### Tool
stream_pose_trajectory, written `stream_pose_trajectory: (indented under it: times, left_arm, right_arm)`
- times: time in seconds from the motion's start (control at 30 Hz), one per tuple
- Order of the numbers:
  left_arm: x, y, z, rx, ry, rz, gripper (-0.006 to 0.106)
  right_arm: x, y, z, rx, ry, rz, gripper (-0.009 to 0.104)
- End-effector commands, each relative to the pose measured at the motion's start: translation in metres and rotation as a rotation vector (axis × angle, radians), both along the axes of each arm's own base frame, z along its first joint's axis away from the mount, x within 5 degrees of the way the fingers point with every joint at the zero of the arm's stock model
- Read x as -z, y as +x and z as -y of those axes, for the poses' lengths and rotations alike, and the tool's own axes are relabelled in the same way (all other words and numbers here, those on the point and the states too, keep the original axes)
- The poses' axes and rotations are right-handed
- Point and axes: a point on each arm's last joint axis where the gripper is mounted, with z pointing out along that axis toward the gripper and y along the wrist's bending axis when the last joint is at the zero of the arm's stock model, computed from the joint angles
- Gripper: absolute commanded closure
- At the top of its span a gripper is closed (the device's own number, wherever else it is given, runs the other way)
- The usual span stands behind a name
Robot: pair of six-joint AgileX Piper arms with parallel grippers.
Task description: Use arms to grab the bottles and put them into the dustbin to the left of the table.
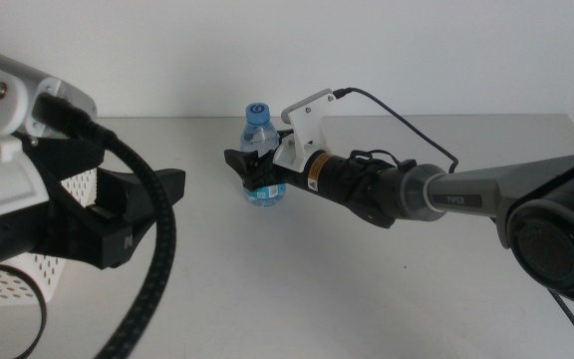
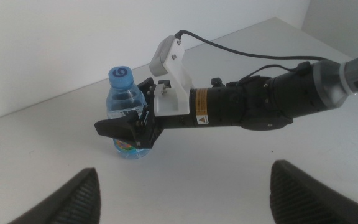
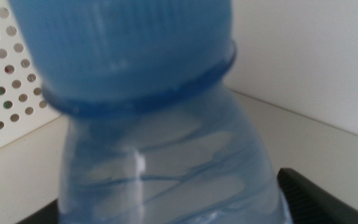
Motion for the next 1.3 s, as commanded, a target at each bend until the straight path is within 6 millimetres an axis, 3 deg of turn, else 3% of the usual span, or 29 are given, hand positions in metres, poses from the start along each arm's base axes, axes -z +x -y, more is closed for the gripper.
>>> stream_pose_trajectory:
  times: [0.0, 0.03, 0.2, 0.4, 0.53, 0.73, 0.9, 1.03, 1.27]
  left_arm:
    - [-0.017, 0.000, 0.001, 0.000, -0.071, 0.078, 0.007]
    - [-0.017, 0.000, 0.001, 0.000, -0.071, 0.078, 0.007]
    - [-0.017, 0.000, 0.001, 0.000, -0.071, 0.078, 0.007]
    - [-0.017, 0.000, 0.001, 0.000, -0.071, 0.078, 0.007]
    - [-0.017, 0.000, 0.001, 0.000, -0.071, 0.078, 0.007]
    - [-0.017, 0.000, 0.001, 0.000, -0.071, 0.078, 0.007]
    - [-0.017, 0.000, 0.001, 0.000, -0.071, 0.078, 0.007]
    - [-0.017, 0.000, 0.001, 0.000, -0.071, 0.078, 0.007]
    - [-0.017, 0.000, 0.001, 0.000, -0.071, 0.078, 0.007]
  right_arm:
    - [-0.067, -0.001, -0.001, -0.003, 0.130, 0.095, 0.008]
    - [-0.070, -0.001, 0.000, 0.003, 0.117, 0.080, 0.001]
    - [-0.092, -0.015, 0.007, -0.008, 0.010, 0.016, 0.001]
    - [-0.142, -0.057, 0.052, -0.027, -0.034, -0.026, 0.001]
    - [-0.183, -0.107, 0.089, -0.036, -0.122, 0.025, 0.001]
    - [-0.230, -0.189, 0.124, -0.048, -0.133, 0.053, 0.001]
    - [-0.245, -0.240, 0.152, 0.018, -0.045, 0.056, 0.001]
    - [-0.250, -0.271, 0.166, 0.035, 0.035, 0.172, 0.002]
    - [-0.237, -0.277, 0.179, 0.197, 0.151, 0.133, 0.006]
